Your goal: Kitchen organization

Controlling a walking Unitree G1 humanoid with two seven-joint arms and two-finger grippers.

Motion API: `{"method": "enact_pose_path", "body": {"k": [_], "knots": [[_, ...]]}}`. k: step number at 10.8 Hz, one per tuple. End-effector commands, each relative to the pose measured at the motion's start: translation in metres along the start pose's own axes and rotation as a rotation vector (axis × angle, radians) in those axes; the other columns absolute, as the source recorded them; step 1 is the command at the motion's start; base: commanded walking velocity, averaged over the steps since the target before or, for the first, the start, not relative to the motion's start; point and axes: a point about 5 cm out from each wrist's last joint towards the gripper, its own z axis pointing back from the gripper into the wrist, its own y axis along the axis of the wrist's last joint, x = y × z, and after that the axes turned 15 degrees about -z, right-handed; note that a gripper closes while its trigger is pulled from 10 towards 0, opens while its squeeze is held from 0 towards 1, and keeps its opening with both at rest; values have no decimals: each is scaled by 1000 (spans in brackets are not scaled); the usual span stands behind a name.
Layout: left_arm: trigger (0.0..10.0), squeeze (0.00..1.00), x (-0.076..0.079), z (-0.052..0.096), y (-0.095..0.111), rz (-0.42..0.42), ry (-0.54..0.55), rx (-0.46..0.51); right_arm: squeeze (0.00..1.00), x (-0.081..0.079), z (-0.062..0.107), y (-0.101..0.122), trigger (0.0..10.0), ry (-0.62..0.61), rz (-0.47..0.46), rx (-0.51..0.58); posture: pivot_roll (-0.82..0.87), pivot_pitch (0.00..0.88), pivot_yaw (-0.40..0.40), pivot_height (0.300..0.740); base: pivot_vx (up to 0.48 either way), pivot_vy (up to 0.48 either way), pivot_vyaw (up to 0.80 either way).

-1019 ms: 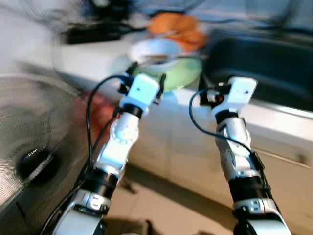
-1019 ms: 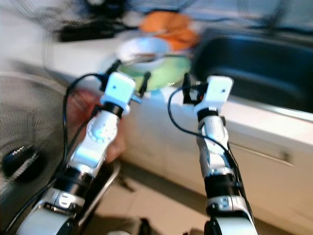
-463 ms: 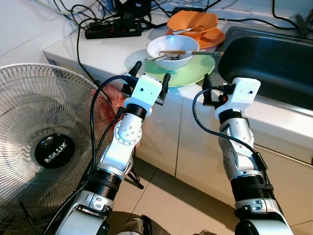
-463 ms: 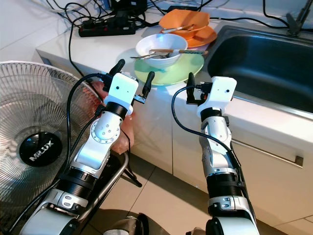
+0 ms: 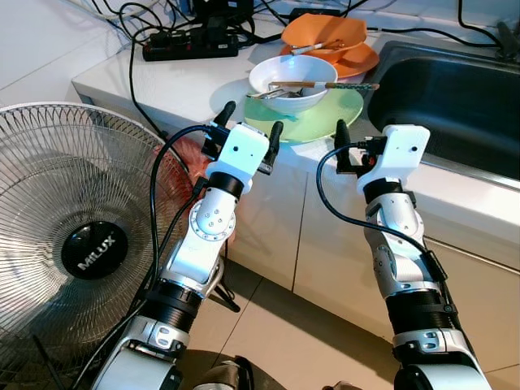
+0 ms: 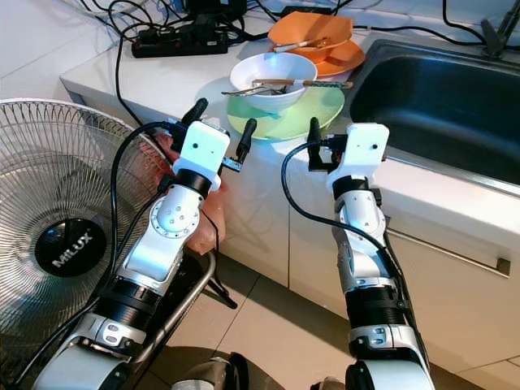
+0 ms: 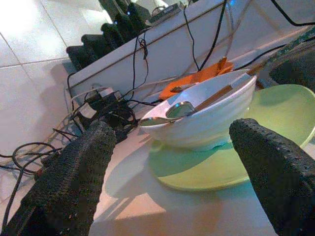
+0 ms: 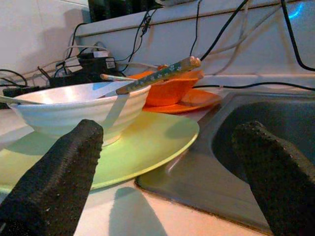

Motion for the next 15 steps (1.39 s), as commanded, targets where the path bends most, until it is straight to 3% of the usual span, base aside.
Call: {"method": "enact_pose_path", "body": {"k": [1,9,15], "knots": [[10000,0,-2,1,-1,-7,9,2,0,-4,-2,8,10000,16,5,35,-4,94,77,740,0,0,0],[10000,0,-2,2,-2,-17,13,-4,0,-9,0,3,10000,47,6,11,-6,92,73,740,0,0,0],[10000,0,-3,2,-3,-23,30,-15,0,-10,0,1,10000,59,4,-3,-5,96,72,740,0,-309,0]]}}
